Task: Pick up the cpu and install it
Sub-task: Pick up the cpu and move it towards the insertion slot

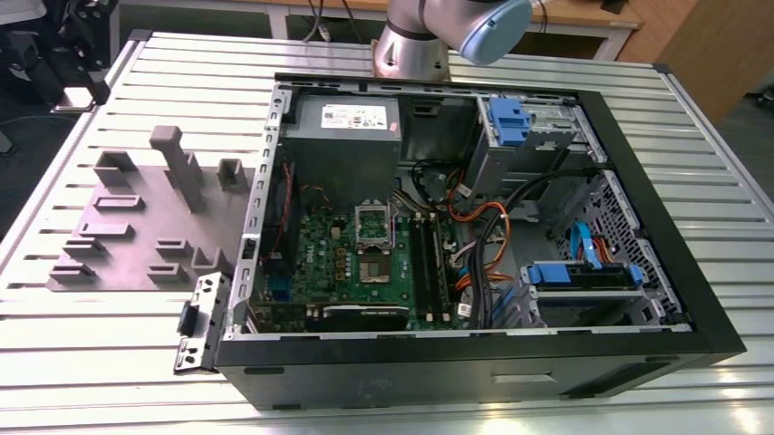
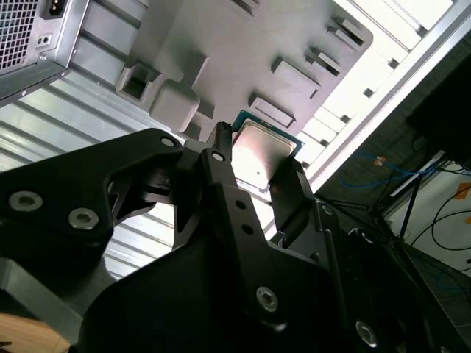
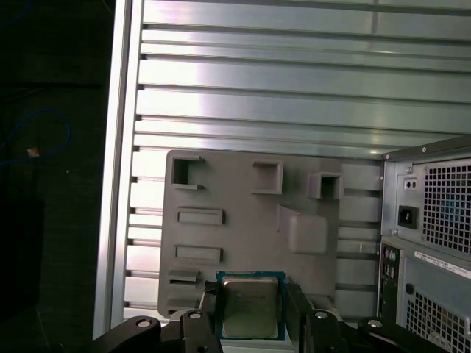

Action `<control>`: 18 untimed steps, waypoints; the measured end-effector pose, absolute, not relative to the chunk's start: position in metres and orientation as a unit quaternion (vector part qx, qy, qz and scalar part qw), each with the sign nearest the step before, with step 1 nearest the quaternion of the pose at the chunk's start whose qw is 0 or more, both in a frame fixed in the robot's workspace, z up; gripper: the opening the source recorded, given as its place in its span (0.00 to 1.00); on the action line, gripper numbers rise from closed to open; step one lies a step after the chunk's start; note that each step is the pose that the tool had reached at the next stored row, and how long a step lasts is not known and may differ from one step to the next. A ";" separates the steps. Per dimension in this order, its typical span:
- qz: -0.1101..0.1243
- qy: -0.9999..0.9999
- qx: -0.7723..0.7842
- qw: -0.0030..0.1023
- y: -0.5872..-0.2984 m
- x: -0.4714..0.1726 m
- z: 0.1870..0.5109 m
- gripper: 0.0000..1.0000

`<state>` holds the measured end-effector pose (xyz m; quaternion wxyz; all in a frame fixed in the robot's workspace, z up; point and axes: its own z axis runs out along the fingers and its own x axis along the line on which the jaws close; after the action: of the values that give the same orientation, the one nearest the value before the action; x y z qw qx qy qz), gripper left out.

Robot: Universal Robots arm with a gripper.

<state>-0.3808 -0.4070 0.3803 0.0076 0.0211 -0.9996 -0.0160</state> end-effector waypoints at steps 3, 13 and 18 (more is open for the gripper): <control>-0.016 -1.000 0.021 0.008 -0.407 -0.381 0.380 0.45; -0.016 -1.000 0.005 0.007 -0.407 -0.379 0.381 0.45; -0.016 -1.000 0.005 0.007 -0.407 -0.377 0.381 0.45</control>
<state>-0.3768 -0.4070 0.3810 0.0073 0.0054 -0.9998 -0.0161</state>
